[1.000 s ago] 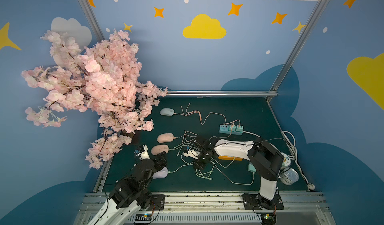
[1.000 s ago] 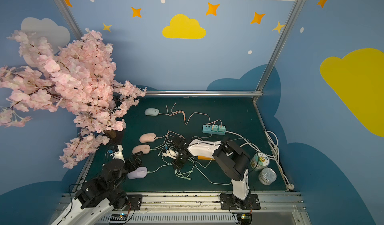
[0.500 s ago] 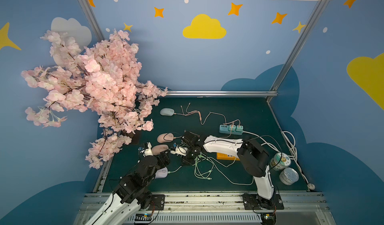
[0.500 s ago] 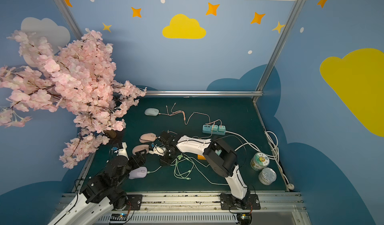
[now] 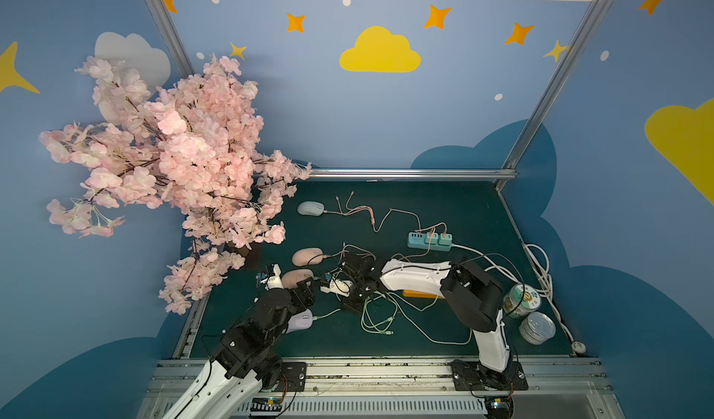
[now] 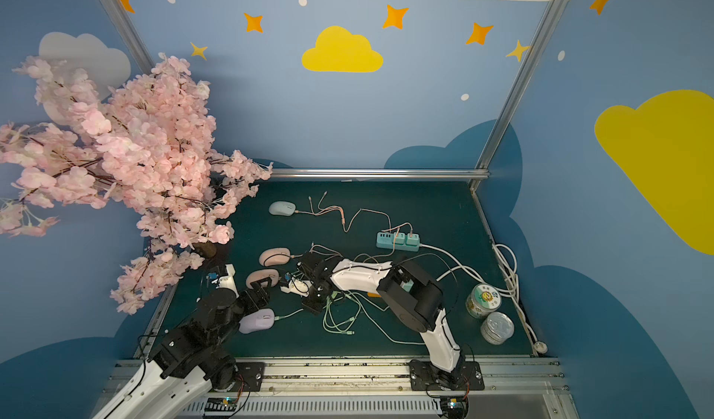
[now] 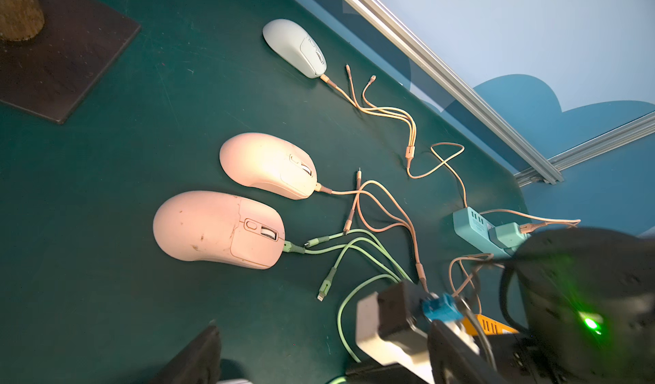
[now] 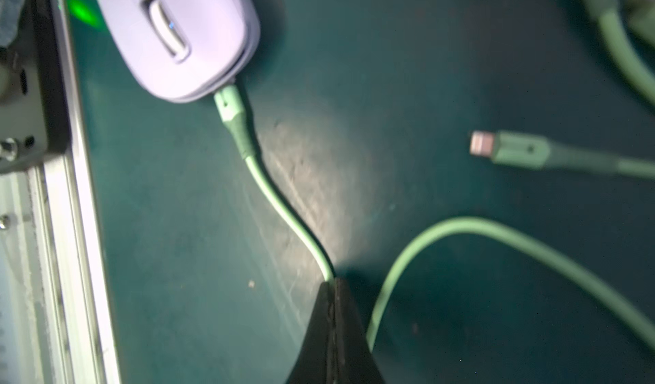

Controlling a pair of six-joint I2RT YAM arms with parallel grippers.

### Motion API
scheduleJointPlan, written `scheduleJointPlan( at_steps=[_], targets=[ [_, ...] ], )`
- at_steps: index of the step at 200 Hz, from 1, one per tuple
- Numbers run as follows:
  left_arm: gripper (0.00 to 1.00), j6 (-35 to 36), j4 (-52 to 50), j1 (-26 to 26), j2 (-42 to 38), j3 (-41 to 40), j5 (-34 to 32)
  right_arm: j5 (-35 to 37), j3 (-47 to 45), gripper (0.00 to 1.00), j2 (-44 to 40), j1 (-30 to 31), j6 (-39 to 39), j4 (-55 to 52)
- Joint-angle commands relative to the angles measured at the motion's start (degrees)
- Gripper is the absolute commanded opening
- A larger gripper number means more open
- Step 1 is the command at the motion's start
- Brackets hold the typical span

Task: Unplug the wireless mouse
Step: Pick up the mouse from the center of the board.

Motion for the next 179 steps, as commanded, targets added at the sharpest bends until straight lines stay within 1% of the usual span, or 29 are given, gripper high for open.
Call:
scheduleJointPlan(
  at_steps=[1,12,18,23,38,64,81,91,116,132,146,158,162,166,174,179],
  targets=[
    [0.91,1.07,1.37,0.80,0.78,-0.83,1.82,2.82,-5.82,0.00,-2.62,-1.55,3.22,-2.29],
    [0.91,1.17,2.29,1.11,1.59,-0.95,2.68,1.74,-6.64,0.00,-3.70,-1.62,3.16,-2.00],
    [0.90,1.20,2.87,1.25,2.08,-1.10,3.09,1.30,-6.66,0.10,-3.93,-1.60,3.05,-2.10],
    [0.91,1.18,3.27,1.42,2.55,-1.13,3.41,1.02,-6.53,0.17,-3.98,-1.64,3.01,-2.34],
    [0.91,0.96,4.64,1.76,3.95,-1.21,4.30,-0.18,-5.94,0.25,-3.80,-1.40,2.66,-2.73],
    [0.91,0.43,6.19,1.98,5.24,-1.58,5.59,-1.07,-3.63,0.28,-2.19,-0.40,1.83,-4.12],
    [0.91,0.41,6.66,2.17,5.23,-1.78,5.74,-0.63,-1.68,0.28,-0.49,0.24,1.33,-6.01],
    [0.91,0.49,6.83,2.34,5.27,-1.77,5.84,-0.20,-0.93,0.26,0.25,0.65,0.97,-6.94],
    [0.91,0.78,7.08,2.71,5.54,-1.63,6.33,2.52,-0.58,0.18,1.25,1.87,0.44,-8.59],
    [0.91,1.09,7.19,3.03,5.79,-1.49,6.58,4.13,-1.06,0.10,1.41,2.54,0.35,-9.36],
    [0.91,1.61,6.99,3.49,6.06,-1.05,6.95,5.95,-1.97,0.05,0.97,3.15,0.41,-9.62],
    [0.91,2.27,6.51,3.98,6.11,-0.51,7.22,7.06,-2.87,0.05,0.28,3.49,0.73,-9.56],
    [0.91,2.45,6.30,4.21,6.13,-0.32,7.30,7.33,-3.17,0.07,0.05,3.52,0.86,-9.55],
    [0.91,2.65,6.16,4.44,6.08,-0.15,7.45,7.84,-3.34,0.12,-0.18,3.67,0.96,-9.61],
    [0.91,3.03,5.93,4.89,5.94,0.06,7.65,8.88,-3.62,0.29,-0.55,3.92,1.04,-10.05],
    [0.91,3.25,5.81,5.22,5.82,0.23,7.75,9.38,-3.73,0.38,-0.66,4.05,1.01,-10.32]
  ],
)
